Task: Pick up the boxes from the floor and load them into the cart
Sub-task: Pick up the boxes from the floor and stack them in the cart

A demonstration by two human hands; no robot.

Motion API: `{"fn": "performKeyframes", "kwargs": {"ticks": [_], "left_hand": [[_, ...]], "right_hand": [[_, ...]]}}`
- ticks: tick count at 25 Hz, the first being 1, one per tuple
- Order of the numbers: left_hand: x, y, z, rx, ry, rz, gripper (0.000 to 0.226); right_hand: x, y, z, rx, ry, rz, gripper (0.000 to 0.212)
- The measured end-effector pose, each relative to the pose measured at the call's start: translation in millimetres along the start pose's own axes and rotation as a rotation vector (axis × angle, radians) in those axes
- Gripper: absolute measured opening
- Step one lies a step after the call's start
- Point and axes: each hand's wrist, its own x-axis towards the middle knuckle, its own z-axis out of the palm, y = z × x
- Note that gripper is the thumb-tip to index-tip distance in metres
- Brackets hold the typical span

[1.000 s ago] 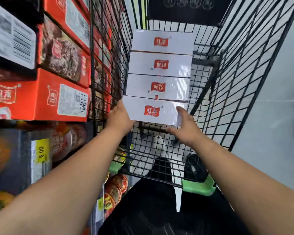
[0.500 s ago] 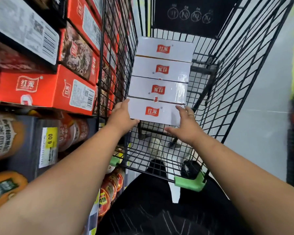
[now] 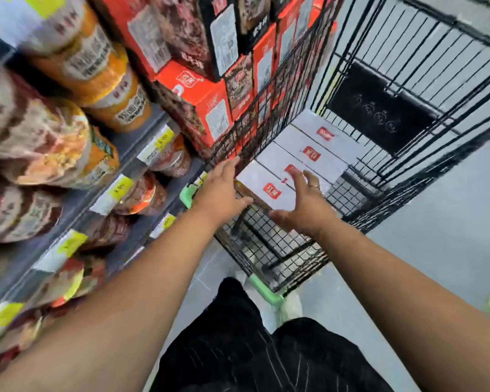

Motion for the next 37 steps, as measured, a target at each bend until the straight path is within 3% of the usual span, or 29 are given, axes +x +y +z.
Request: {"fn": "performKeyframes", "kwargs": {"ticks": [6, 14, 27, 37], "left_hand": [[-104.1, -2.9, -29.1, -0.022, 0.237, -0.185, 0.095], [-294.0, -54.3, -48.8, -0.005, 0.476, -0.518, 0.098], [-701.9, -88.2, 29.0, -0.051, 0.692, -1.037, 0.098], [-918.6, -77.9, 90.5, -0.092, 0.895, -1.420, 0.101]], "right_hand": [[-40.3, -53.7, -0.1, -0.172, -0.056, -0.304, 0.103], [-126.5, -157.6, 87.5, -0.392, -0.191, -0.734, 0.106], [-427.9, -219.7, 314.6, -0.597, -0.477, -1.239, 0.111], [-627.5, -242.1, 436.9, -0.684, -0.705, -1.541, 0.110]]}}
